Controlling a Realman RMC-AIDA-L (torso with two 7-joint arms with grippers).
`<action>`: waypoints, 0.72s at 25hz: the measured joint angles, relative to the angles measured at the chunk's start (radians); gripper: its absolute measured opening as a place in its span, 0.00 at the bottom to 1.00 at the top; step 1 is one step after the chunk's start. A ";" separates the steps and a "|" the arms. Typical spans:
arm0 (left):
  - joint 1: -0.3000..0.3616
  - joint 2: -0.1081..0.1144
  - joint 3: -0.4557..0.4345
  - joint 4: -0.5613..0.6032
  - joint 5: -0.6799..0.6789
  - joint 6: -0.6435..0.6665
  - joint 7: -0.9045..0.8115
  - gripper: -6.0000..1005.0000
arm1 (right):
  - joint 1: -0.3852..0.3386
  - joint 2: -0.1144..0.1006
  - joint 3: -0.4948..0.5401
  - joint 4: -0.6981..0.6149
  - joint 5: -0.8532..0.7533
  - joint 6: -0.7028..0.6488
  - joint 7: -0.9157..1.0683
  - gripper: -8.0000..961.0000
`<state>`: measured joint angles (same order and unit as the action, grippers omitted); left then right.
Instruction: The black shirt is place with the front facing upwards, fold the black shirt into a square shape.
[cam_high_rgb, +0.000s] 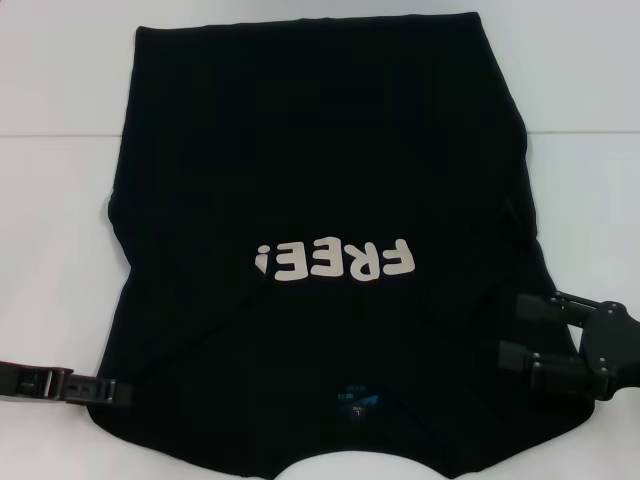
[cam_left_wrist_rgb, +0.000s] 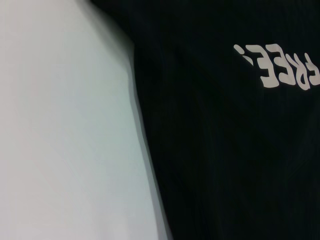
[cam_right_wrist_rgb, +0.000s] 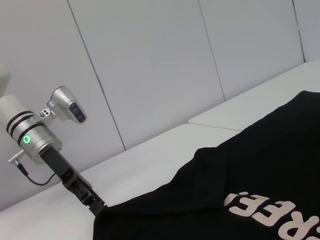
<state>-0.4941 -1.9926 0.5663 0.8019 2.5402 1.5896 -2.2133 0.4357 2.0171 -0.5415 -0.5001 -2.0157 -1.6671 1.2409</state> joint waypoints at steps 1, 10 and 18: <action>0.000 0.000 0.007 0.002 0.000 -0.002 0.000 0.87 | 0.000 0.000 0.000 0.000 0.000 0.000 0.001 0.90; 0.006 -0.031 0.077 0.088 0.038 -0.028 -0.001 0.76 | 0.000 -0.005 0.000 0.000 0.000 -0.004 0.018 0.89; 0.006 -0.032 0.070 0.100 0.036 -0.017 -0.001 0.44 | -0.001 -0.006 0.010 0.000 0.000 -0.005 0.019 0.89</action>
<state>-0.4885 -2.0243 0.6366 0.9018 2.5763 1.5727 -2.2141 0.4345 2.0110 -0.5318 -0.5001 -2.0156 -1.6718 1.2594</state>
